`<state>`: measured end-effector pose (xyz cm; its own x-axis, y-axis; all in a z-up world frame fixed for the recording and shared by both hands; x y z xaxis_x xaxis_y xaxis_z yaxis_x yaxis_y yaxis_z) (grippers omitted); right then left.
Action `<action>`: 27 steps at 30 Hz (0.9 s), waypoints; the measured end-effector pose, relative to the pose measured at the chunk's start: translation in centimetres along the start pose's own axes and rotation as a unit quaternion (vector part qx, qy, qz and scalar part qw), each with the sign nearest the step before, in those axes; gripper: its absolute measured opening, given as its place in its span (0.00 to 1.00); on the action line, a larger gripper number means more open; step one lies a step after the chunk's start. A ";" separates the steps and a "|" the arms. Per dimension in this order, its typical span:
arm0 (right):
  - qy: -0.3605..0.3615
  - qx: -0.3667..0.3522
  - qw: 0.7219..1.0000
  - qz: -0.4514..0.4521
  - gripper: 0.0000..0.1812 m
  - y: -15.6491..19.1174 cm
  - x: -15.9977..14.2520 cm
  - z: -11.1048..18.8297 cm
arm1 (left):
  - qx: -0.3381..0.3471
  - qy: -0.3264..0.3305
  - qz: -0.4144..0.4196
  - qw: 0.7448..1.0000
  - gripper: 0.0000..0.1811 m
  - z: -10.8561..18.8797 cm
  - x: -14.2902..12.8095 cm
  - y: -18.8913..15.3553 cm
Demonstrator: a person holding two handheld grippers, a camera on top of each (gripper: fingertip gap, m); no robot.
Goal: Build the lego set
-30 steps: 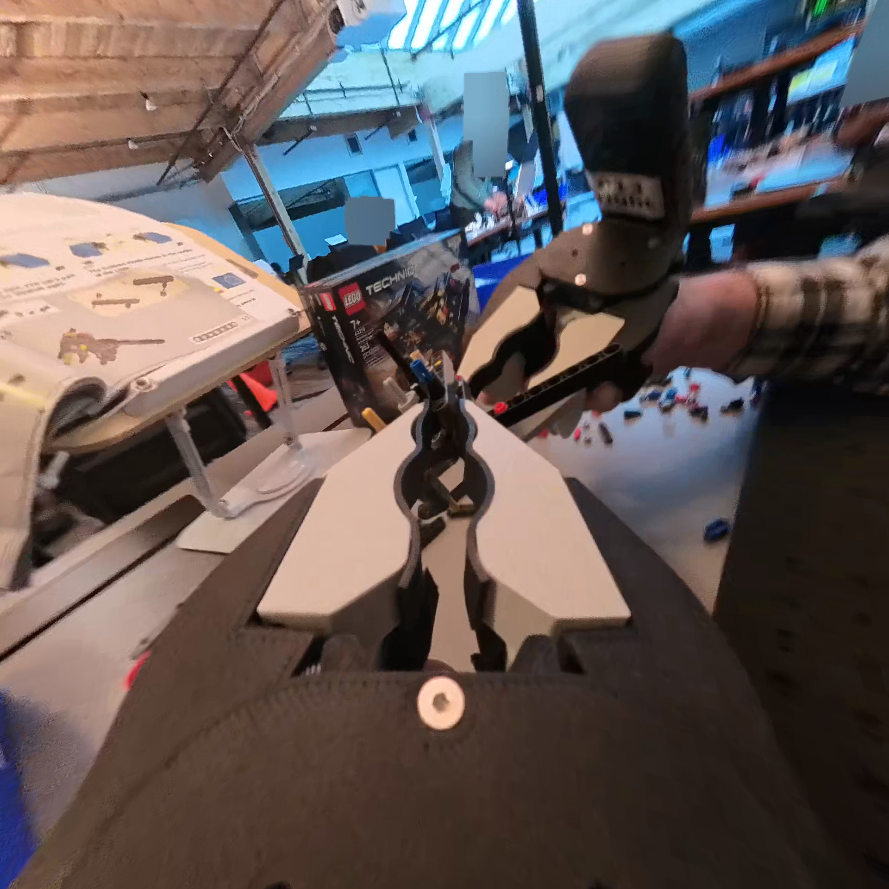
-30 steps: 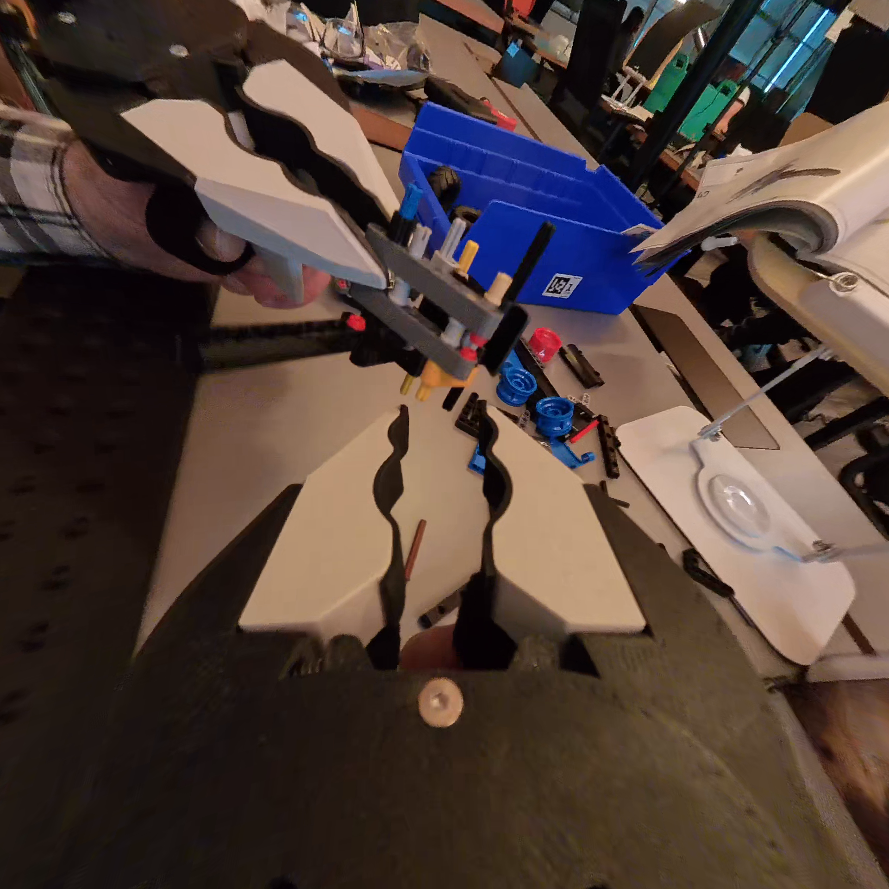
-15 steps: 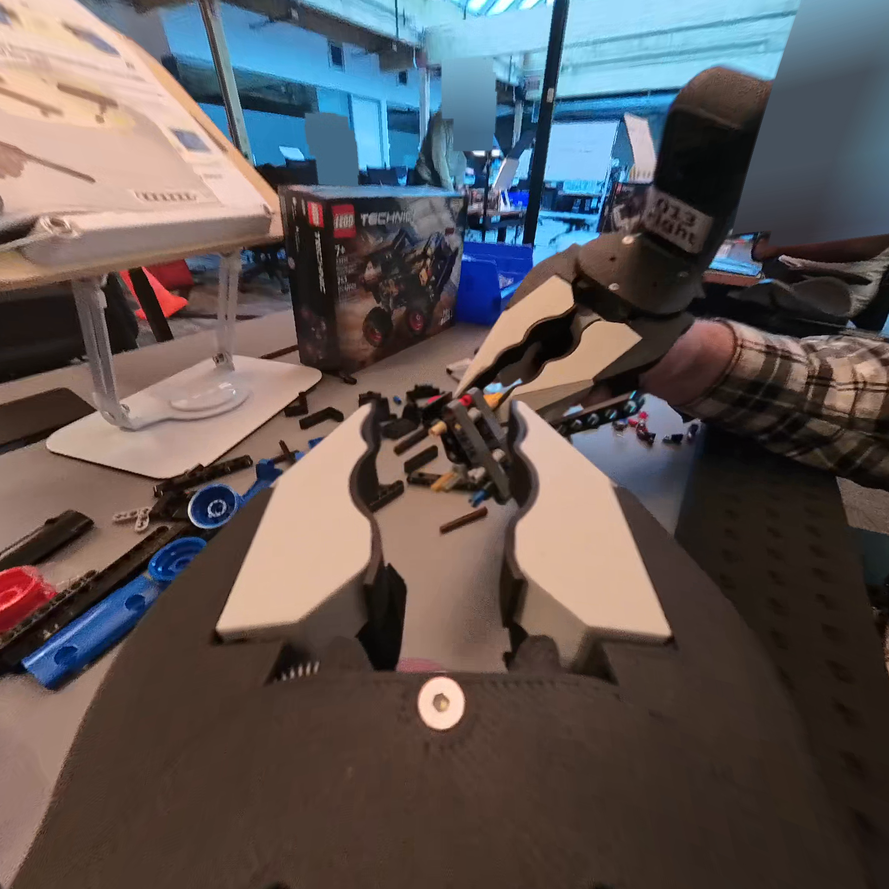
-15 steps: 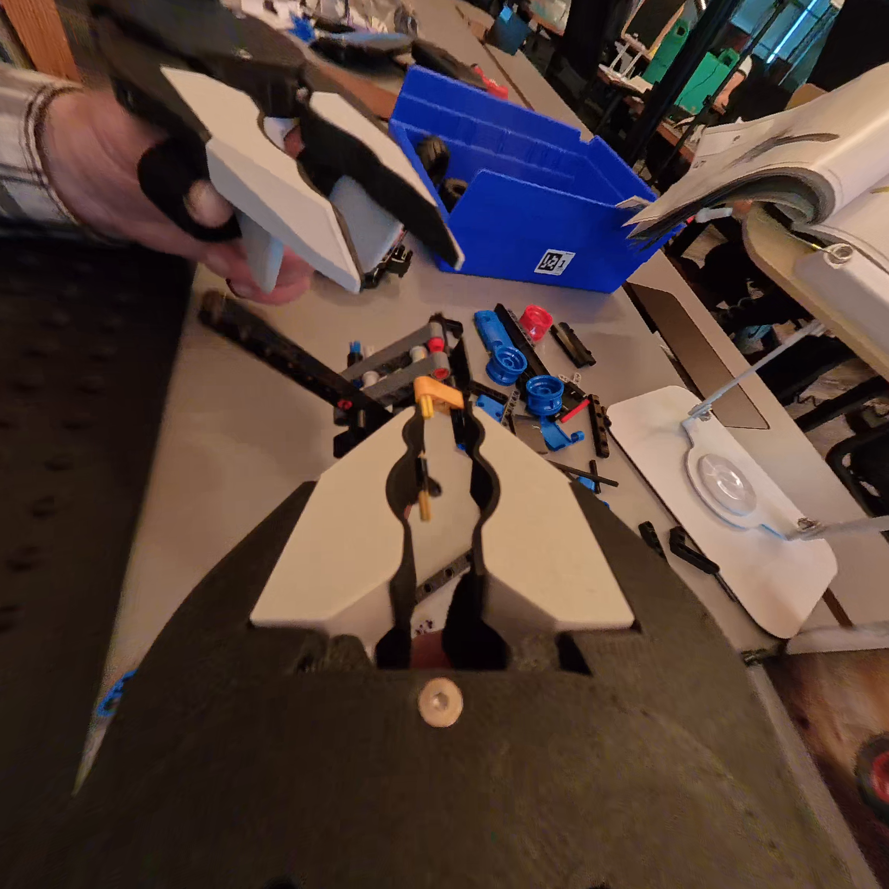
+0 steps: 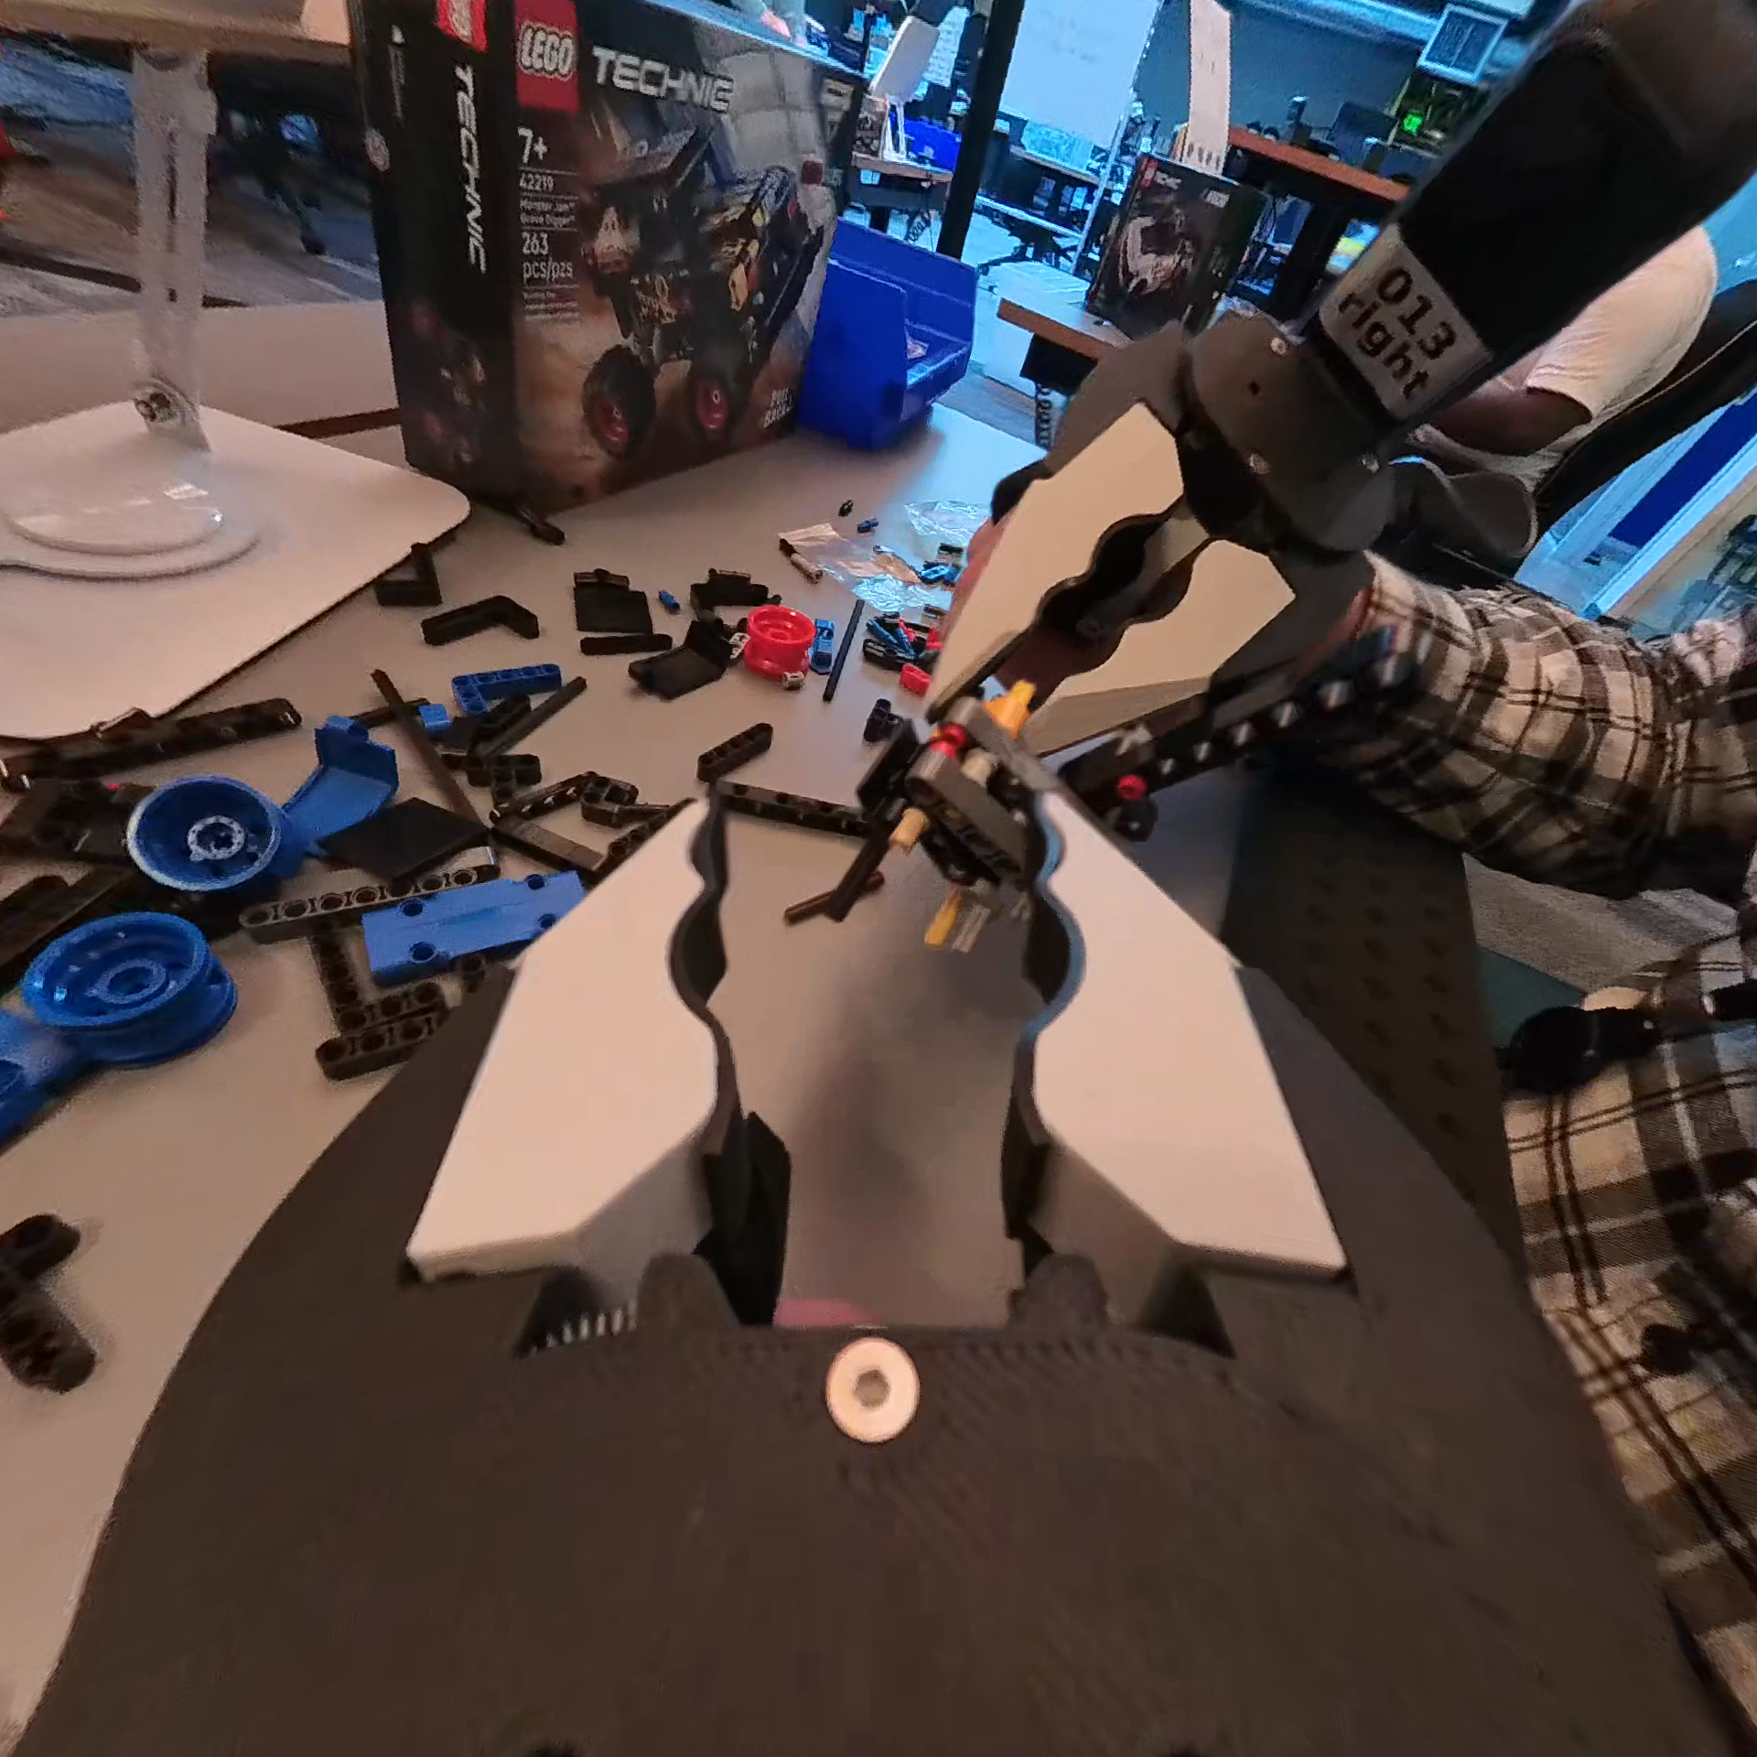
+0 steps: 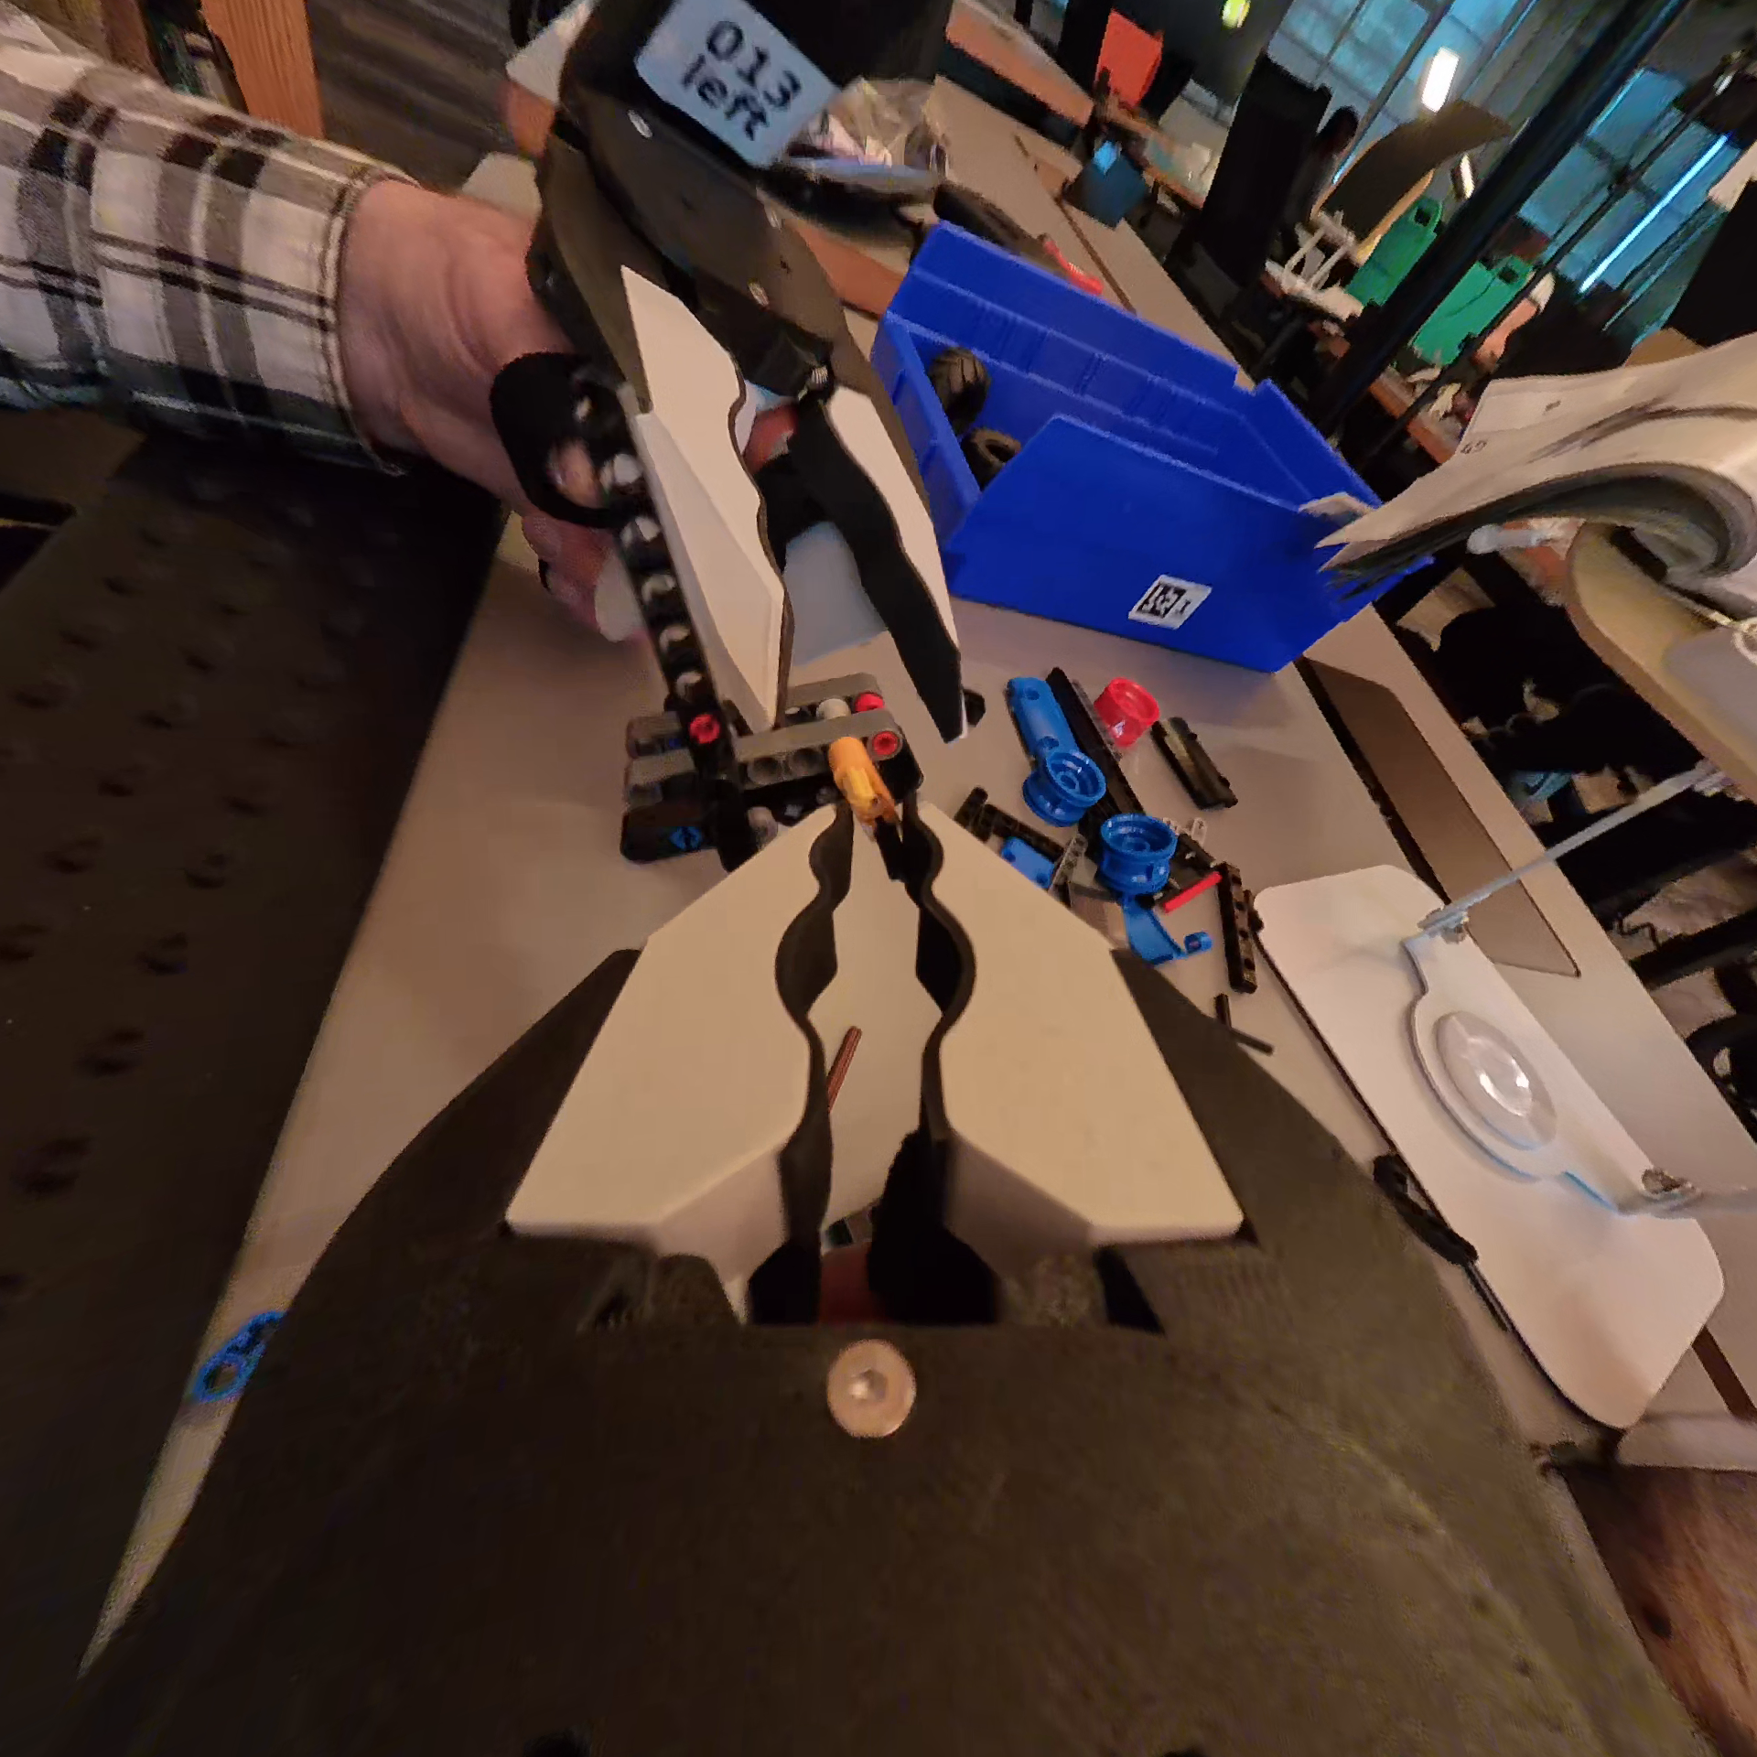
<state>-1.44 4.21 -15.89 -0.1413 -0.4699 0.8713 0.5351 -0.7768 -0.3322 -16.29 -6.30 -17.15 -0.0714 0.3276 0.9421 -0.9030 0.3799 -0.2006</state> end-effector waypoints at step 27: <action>-0.076 0.066 0.959 -0.265 0.22 -1.3 0.0 0.0 | 0.109 -0.083 -0.201 0.970 0.12 0.8 0.6 -2.0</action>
<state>-2.13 5.24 -15.48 -0.3049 0.0511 0.9510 0.5232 -0.8254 0.2121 -14.90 -7.53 -15.96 0.2544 0.0404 0.9663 -0.9387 0.2509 0.2366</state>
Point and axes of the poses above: each gripper's, where its closed fingertips meet, z back along the fingers, x out of its top, y = z × x across the jaws, the point moved 9 cm from there along z, back along the fingers, and after that the axes turned 8 degrees about x, right-handed, at the moved point
